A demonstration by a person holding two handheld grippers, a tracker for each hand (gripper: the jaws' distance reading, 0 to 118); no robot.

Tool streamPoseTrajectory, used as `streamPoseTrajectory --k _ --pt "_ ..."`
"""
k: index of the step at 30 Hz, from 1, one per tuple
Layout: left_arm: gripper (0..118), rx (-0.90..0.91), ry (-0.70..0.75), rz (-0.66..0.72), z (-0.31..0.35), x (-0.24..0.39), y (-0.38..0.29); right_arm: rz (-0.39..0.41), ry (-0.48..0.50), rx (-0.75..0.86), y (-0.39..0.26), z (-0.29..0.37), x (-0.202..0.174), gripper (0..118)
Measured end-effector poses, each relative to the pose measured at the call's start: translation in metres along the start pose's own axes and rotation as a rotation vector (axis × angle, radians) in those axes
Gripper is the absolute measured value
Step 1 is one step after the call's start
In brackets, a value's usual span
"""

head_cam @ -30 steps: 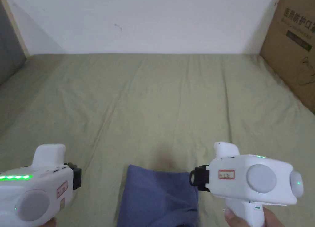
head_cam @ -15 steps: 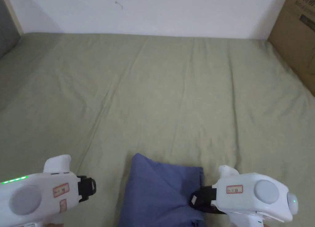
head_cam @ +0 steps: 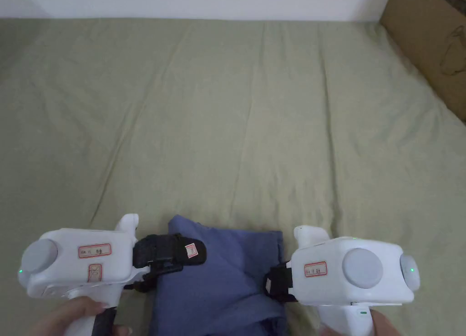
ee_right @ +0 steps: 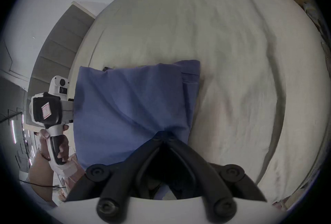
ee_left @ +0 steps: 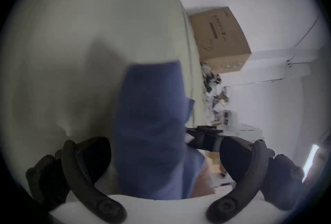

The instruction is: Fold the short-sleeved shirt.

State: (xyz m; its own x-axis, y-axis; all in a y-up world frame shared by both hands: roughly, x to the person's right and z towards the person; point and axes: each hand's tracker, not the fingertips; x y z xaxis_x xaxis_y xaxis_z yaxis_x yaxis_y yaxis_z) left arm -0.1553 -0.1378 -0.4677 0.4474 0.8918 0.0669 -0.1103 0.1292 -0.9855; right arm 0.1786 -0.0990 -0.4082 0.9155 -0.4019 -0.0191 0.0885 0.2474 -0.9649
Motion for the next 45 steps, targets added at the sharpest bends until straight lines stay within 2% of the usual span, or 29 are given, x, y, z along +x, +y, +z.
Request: streamPoseTrajectory --k 3,4,5,6,7,8,9,10,12,15,19,21,22,25,29,30,33,36,38,39,41,42,45 --pt "114 -0.072 -0.143 0.037 -0.020 -0.003 -0.008 0.013 -0.001 -0.002 0.001 0.000 0.001 0" --pt "103 -0.080 -0.174 0.041 -0.025 -0.001 -0.015 0.012 -0.001 -0.003 0.001 -0.001 0.001 0" --pt "83 -0.050 -0.111 0.003 -0.029 -0.001 -0.018 0.008 0.000 -0.004 0.001 0.000 0.003 0" --pt "48 -0.032 -0.055 -0.023 -0.031 -0.002 -0.020 0.002 0.005 -0.003 0.000 0.000 0.005 0" --pt "28 -0.017 0.069 -0.033 -0.034 -0.004 -0.021 -0.002 0.005 -0.002 0.000 0.001 0.006 0" --pt "28 0.000 0.123 -0.035 -0.032 -0.017 -0.018 -0.002 0.003 0.000 -0.001 0.001 0.006 0" --pt "28 0.009 0.010 0.019 -0.030 -0.021 -0.019 -0.008 0.015 0.003 -0.001 0.002 0.007 0" --pt "28 0.016 0.023 0.001 -0.028 -0.013 -0.021 -0.011 0.013 0.005 -0.002 0.003 0.007 0" --pt "28 0.016 0.134 -0.114 -0.027 0.003 -0.023 -0.011 0.007 0.006 -0.003 0.004 0.003 0" --pt "26 0.023 0.208 -0.190 -0.014 0.028 -0.026 -0.034 -0.014 0.028 -0.002 0.017 -0.013 0" --pt "26 0.082 0.308 -0.258 0.040 0.049 -0.027 0.060 -0.096 0.130 0.001 0.035 -0.064 0" --pt "26 0.122 0.350 -0.275 0.086 0.047 -0.025 0.149 -0.171 0.147 0.003 0.035 -0.110 0" --pt "26 0.144 0.392 -0.278 0.111 0.043 -0.023 0.176 -0.177 0.158 0.002 0.031 -0.134 0" --pt "26 0.196 0.526 -0.281 0.175 0.026 -0.018 0.172 -0.090 0.205 0.001 0.018 -0.186 0" --pt "26 0.202 0.708 -0.280 0.254 0.000 -0.008 0.150 -0.056 0.264 0.000 -0.003 -0.252 0" --pt "26 0.190 0.765 -0.287 0.269 -0.006 -0.003 0.169 -0.033 0.275 -0.001 -0.009 -0.266 0" --pt "26 0.134 0.957 -0.362 0.294 -0.021 0.011 0.207 0.013 0.272 -0.002 -0.026 -0.299 0" --pt "26 0.085 1.062 -0.394 0.306 -0.038 0.025 0.177 0.053 0.264 -0.004 -0.041 -0.319 0" --pt "38 0.066 1.151 -0.421 0.309 -0.047 0.031 0.146 0.073 0.246 -0.003 -0.050 -0.325 0" --pt "52 0.067 1.215 -0.444 0.310 -0.050 0.034 0.130 0.065 0.243 -0.004 -0.054 -0.328 0" --pt "104 0.068 1.339 -0.498 0.309 -0.051 0.034 0.114 0.056 0.242 -0.004 -0.059 -0.329 0" --pt "114 0.063 1.398 -0.523 0.309 -0.052 0.035 0.110 0.049 0.244 -0.004 -0.062 -0.330 0" --pt "113 0.109 1.460 -0.581 0.312 -0.043 0.028 0.088 0.032 0.253 -0.005 -0.066 -0.328 0"
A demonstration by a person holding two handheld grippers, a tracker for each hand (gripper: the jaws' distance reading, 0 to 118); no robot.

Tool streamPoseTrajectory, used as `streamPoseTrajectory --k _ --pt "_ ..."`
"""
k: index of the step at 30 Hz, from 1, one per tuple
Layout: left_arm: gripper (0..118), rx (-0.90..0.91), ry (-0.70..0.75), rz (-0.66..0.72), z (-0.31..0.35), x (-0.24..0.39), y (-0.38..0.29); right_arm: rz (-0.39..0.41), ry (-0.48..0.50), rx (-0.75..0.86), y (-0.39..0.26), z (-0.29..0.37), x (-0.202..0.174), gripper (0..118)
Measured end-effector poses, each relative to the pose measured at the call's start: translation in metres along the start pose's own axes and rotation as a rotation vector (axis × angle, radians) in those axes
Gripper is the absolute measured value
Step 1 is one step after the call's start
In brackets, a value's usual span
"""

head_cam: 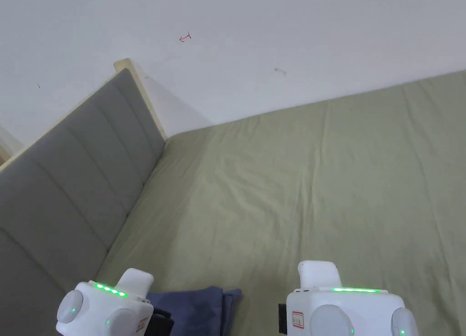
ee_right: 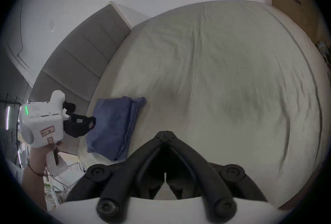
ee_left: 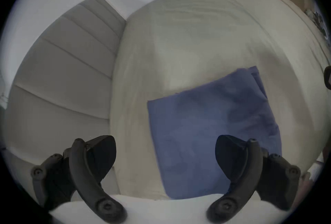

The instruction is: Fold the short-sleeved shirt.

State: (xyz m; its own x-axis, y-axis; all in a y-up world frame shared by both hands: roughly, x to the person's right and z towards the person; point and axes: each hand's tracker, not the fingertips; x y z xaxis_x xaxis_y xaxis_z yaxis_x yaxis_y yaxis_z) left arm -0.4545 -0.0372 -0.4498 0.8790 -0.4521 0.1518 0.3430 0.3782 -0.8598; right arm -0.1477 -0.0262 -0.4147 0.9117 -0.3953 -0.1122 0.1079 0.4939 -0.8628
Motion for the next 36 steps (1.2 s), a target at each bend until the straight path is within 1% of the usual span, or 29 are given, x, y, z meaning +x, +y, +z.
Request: streamPoseTrajectory --k 2,6,8,9,10,11,12,13,16,18,21,22,24,25,27,29,31,32,34,35,36 --pt "113 -0.005 0.024 0.037 0.006 -0.002 0.001 -0.013 0.004 -0.001 0.000 0.000 0.001 0" --pt "112 0.012 0.012 0.103 0.027 0.000 0.004 -0.005 0.008 -0.003 -0.003 0.005 0.004 0" --pt "110 0.020 -0.053 0.123 0.043 0.009 0.008 0.015 0.020 0.000 -0.006 0.012 0.006 0" --pt "100 0.045 -0.074 0.134 0.052 0.017 0.010 0.028 0.029 0.003 -0.007 0.016 0.008 0" --pt "71 0.067 -0.089 0.151 0.060 0.027 0.013 0.039 0.039 0.009 -0.008 0.021 0.012 0" --pt "37 0.079 -0.105 0.163 0.067 0.037 0.015 0.047 0.041 0.016 -0.008 0.026 0.016 0" --pt "10 0.086 -0.121 0.171 0.074 0.050 0.018 0.055 0.037 0.026 -0.009 0.031 0.022 0" --pt "5 0.102 -0.114 0.175 0.082 0.067 0.020 0.059 0.029 0.035 -0.008 0.038 0.030 0" --pt "2 0.175 -0.140 0.206 0.107 0.113 0.030 0.046 0.025 0.049 -0.005 0.058 0.060 0" --pt "1 0.213 -0.156 0.224 0.129 0.151 0.043 0.038 0.012 0.080 -0.002 0.078 0.087 0" --pt "1 0.341 -0.276 0.304 0.171 0.199 0.065 0.039 -0.061 0.183 0.005 0.120 0.132 0" --pt "1 0.385 -0.318 0.344 0.186 0.213 0.072 0.034 -0.093 0.221 0.009 0.136 0.146 0" --pt "1 0.452 -0.382 0.380 0.214 0.235 0.087 0.013 -0.168 0.294 0.017 0.168 0.169 0" --pt "1 0.492 -0.391 0.394 0.230 0.245 0.094 0.002 -0.187 0.332 0.022 0.185 0.179 0" --pt "1 0.593 -0.368 0.402 0.265 0.262 0.107 0.002 -0.217 0.423 0.033 0.222 0.196 0" --pt "1 0.697 -0.349 0.415 0.297 0.272 0.114 0.031 -0.255 0.519 0.043 0.256 0.207 0" --pt "1 0.793 -0.316 0.425 0.325 0.277 0.118 0.085 -0.276 0.616 0.050 0.287 0.214 0" --pt "1 0.835 -0.276 0.416 0.339 0.280 0.120 0.117 -0.282 0.664 0.054 0.301 0.216 0" --pt "1 0.914 -0.215 0.415 0.362 0.281 0.119 0.149 -0.289 0.754 0.058 0.329 0.217 0" --pt "4 0.927 -0.215 0.425 0.368 0.280 0.120 0.159 -0.266 0.789 0.057 0.340 0.217 4" --pt "10 0.937 -0.214 0.435 0.375 0.279 0.119 0.166 -0.256 0.825 0.057 0.350 0.216 7"
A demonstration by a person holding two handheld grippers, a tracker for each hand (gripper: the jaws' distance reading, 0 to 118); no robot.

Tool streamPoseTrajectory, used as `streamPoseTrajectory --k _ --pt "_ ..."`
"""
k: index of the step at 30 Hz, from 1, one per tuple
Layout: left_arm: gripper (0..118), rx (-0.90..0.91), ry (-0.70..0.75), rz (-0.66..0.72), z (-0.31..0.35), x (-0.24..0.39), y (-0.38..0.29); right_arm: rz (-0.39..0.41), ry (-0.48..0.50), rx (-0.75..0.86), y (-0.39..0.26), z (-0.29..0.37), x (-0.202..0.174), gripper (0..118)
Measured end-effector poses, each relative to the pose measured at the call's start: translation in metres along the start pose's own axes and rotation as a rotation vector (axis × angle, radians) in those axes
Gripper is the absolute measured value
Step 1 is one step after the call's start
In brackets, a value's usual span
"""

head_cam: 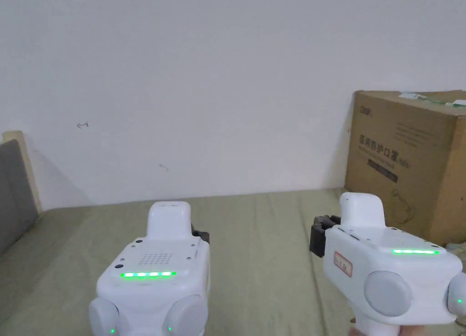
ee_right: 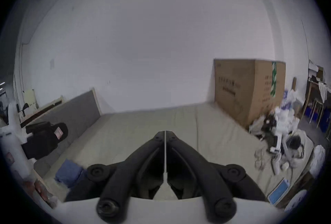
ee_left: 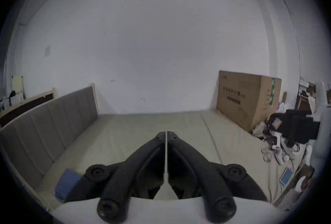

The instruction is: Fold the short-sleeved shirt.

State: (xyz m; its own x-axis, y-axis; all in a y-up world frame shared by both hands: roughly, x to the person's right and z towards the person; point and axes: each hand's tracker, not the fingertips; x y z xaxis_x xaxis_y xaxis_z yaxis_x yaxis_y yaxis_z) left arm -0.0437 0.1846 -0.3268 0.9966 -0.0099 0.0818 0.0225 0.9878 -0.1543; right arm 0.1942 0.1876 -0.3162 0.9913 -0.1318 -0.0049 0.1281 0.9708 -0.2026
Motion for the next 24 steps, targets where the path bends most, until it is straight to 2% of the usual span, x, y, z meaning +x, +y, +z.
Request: streamPoseTrajectory --k 2,3,4,5,6,9,11,16,20,24 --pt "20 0.027 0.033 -0.007 0.010 0.003 0.005 -0.001 -0.022 0.059 0.010 0.012 -0.001 17" --pt "46 0.033 0.038 -0.010 0.012 0.002 0.008 -0.005 -0.035 0.086 0.014 0.018 -0.002 35" --pt "87 0.034 0.036 -0.007 0.015 0.001 0.008 -0.001 -0.043 0.092 0.017 0.020 -0.005 70" --pt "112 0.034 0.039 -0.005 0.018 0.001 0.009 0.006 -0.048 0.085 0.018 0.021 -0.007 99" --pt "118 0.042 0.040 0.003 0.022 -0.001 0.008 0.016 -0.046 0.101 0.017 0.025 -0.009 107" --pt "118 0.097 0.049 -0.022 0.029 -0.002 0.010 0.046 -0.066 0.139 0.016 0.032 -0.013 107" --pt "118 0.111 0.117 -0.069 0.034 -0.001 0.008 0.052 -0.067 0.140 0.013 0.033 -0.013 107" --pt "118 0.116 0.117 -0.043 0.034 -0.009 0.010 0.053 -0.060 0.120 0.010 0.027 -0.010 107" --pt "118 0.098 0.095 -0.019 0.033 -0.017 0.010 0.090 -0.059 0.127 0.008 0.026 -0.014 108" --pt "118 0.102 0.108 -0.034 0.034 -0.019 0.010 0.081 -0.039 0.127 0.007 0.026 -0.017 107"
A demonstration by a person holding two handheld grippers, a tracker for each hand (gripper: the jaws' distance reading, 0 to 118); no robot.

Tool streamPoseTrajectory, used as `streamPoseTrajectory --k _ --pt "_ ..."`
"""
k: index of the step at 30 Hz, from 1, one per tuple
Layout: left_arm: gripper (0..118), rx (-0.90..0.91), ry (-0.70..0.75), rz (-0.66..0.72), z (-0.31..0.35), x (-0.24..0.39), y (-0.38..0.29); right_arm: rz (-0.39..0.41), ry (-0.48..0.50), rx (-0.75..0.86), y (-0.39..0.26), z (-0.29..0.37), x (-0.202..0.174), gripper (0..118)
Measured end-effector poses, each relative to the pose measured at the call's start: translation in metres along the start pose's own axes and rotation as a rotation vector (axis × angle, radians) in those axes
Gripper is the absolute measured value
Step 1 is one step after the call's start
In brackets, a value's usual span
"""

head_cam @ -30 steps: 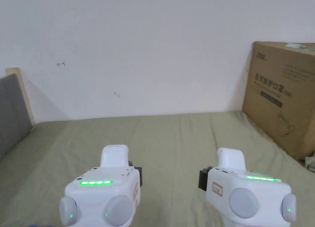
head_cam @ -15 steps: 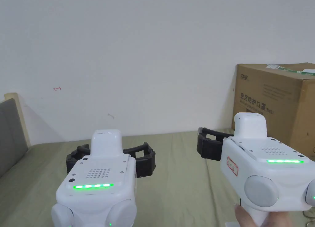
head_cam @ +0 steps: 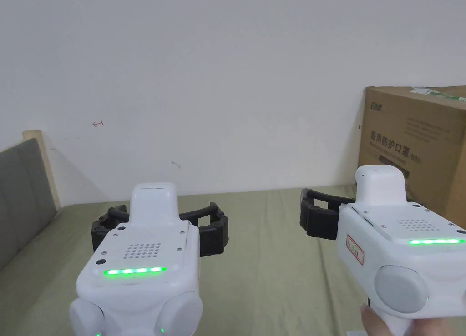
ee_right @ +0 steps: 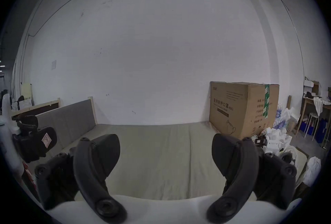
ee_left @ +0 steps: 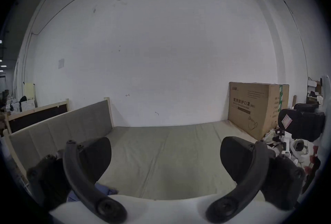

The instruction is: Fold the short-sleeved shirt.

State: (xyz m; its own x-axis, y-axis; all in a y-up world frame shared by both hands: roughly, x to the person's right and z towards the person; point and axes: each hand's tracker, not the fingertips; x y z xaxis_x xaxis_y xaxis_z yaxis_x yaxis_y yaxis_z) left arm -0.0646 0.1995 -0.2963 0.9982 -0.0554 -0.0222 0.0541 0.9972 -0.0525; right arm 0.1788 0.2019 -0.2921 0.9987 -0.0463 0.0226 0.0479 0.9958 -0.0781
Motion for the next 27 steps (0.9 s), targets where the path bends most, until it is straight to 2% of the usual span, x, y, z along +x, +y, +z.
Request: streamPoseTrajectory --k 5,9,13,17,27 --pt "118 -0.012 -0.033 0.032 0.001 -0.005 0.004 -0.001 -0.003 0.001 -0.002 0.000 -0.005 107" --pt "118 -0.011 -0.045 0.036 0.004 -0.006 0.005 -0.042 0.009 -0.007 -0.001 0.001 -0.005 107" --pt "116 0.002 -0.086 0.072 0.007 -0.010 0.007 -0.035 0.014 -0.019 -0.001 -0.001 -0.006 107" --pt "116 -0.028 -0.037 0.080 0.002 -0.008 0.008 -0.035 0.022 -0.041 -0.004 -0.004 -0.006 107" --pt "116 -0.041 -0.033 0.095 -0.004 -0.015 -0.001 -0.017 0.014 -0.046 -0.006 -0.007 -0.008 107"
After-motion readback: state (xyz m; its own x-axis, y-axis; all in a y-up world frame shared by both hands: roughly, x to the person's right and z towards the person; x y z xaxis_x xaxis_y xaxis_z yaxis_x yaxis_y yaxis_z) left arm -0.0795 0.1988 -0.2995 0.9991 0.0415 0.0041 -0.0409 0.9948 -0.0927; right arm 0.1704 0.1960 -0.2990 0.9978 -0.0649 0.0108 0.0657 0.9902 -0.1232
